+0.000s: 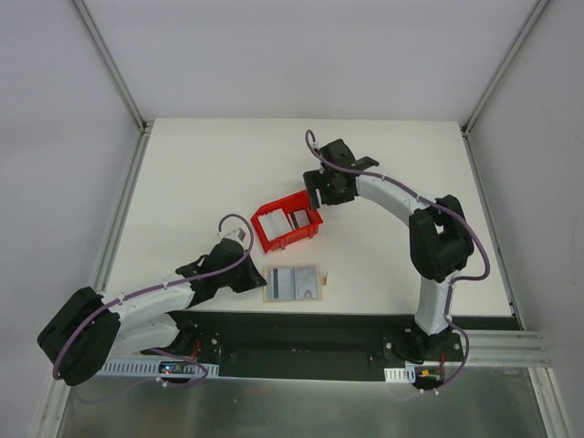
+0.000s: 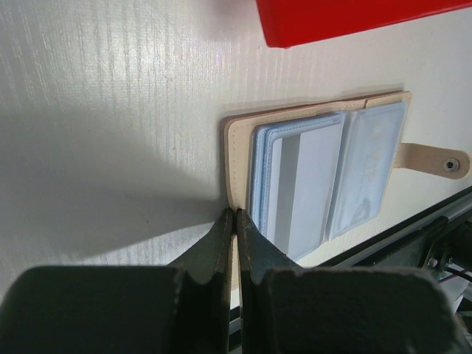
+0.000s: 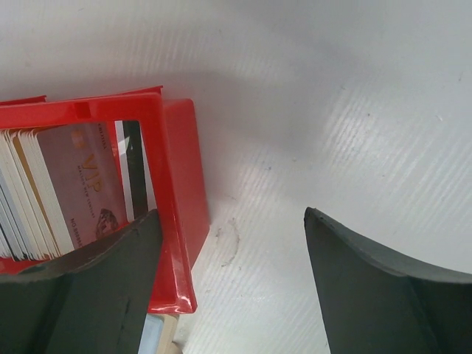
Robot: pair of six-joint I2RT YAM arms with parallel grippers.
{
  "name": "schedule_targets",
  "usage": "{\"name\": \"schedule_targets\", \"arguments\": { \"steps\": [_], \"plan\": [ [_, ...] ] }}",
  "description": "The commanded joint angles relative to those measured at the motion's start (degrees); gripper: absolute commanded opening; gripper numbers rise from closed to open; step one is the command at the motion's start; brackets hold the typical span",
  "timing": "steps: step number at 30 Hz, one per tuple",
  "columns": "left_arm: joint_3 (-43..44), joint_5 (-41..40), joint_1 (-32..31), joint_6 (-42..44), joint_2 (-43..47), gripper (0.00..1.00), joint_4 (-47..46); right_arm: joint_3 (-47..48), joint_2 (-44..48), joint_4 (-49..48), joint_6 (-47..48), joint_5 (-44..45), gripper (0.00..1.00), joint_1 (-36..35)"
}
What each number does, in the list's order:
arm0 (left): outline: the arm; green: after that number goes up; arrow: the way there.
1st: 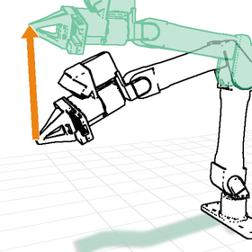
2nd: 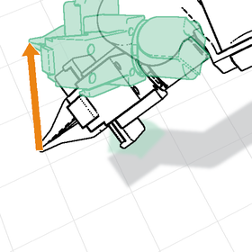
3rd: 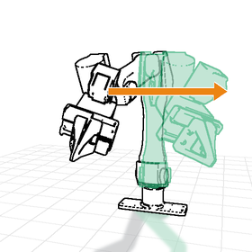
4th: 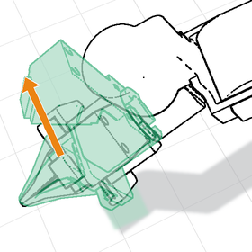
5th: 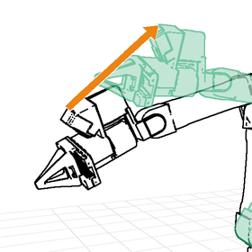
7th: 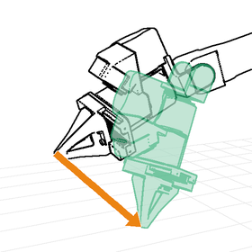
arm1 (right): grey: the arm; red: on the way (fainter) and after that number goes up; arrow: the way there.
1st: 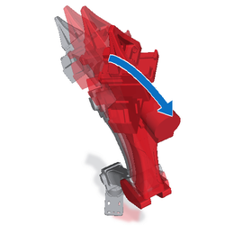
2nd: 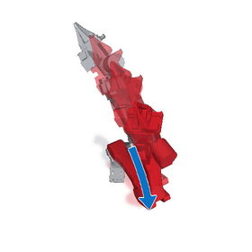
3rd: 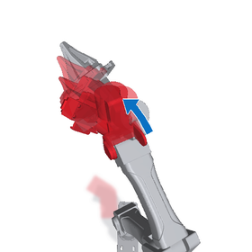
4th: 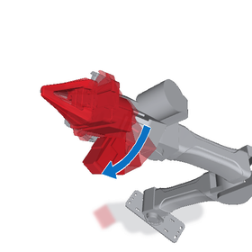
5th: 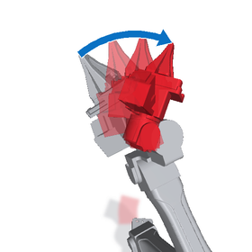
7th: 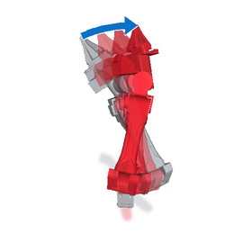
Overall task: Put the credit cards into the card holder
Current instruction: Move the storage box to the center of the board, then turn over the card slot in the card holder.
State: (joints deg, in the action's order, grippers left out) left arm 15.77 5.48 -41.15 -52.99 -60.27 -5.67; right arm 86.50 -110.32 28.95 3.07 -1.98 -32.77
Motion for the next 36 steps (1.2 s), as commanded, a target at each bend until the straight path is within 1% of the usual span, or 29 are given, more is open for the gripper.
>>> {"name": "schedule_targets", "arguments": {
  "steps": [1,14,18,20,23,26,29,31,32,34,35,36],
  "plan": [
    [2.2,-1.4,0.3,1.5,-0.6,0.0,0.5,-0.7,1.1,0.5,1.9,1.5,0.79,2.0],
    [3.2,-0.9,0.3,1.9,-2.1,0.0,0.2,-5.6,4.0,-0.6,2.3,0.7,0.79,4.9],
    [2.6,-1.1,0.3,1.3,0.1,0.0,0.3,-1.4,4.6,1.4,3.4,-4.5,0.8,5.5],
    [2.0,-1.5,0.3,0.8,1.6,0.0,0.3,0.8,6.9,1.9,3.4,-6.4,0.81,5.5],
    [1.5,-1.8,0.3,-0.2,3.0,0.0,0.4,0.7,11.3,1.2,2.7,-8.1,0.82,5.5],
    [1.6,-1.6,0.3,-0.9,3.3,0.0,0.5,-3.3,17.3,-1.0,0.5,-8.9,0.83,5.4],
    [1.6,-1.7,0.3,-1.8,3.2,0.0,0.5,-12.0,25.4,-7.4,-2.6,-8.8,0.86,5.2],
    [1.2,-2.5,0.3,-2.5,3.4,0.0,0.6,-17.7,30.1,-11.4,-7.1,-8.7,0.92,5.1],
    [0.8,-2.9,0.3,-3.2,3.8,0.0,0.6,-19.8,31.8,-12.6,-9.0,-8.7,0.99,5.1],
    [-0.1,-3.9,0.3,-4.2,4.9,0.0,0.6,-21.3,34.1,-9.9,-11.2,-7.0,1.0,4.7],
    [-0.5,-4.2,0.3,-4.9,5.2,0.0,0.6,-21.5,35.1,-8.1,-10.5,-4.3,1.0,3.5],
    [-0.8,-4.6,0.3,-5.4,5.6,0.0,0.5,-21.5,36.2,-6.4,-9.6,0.3,0.97,1.9]
  ]
}}
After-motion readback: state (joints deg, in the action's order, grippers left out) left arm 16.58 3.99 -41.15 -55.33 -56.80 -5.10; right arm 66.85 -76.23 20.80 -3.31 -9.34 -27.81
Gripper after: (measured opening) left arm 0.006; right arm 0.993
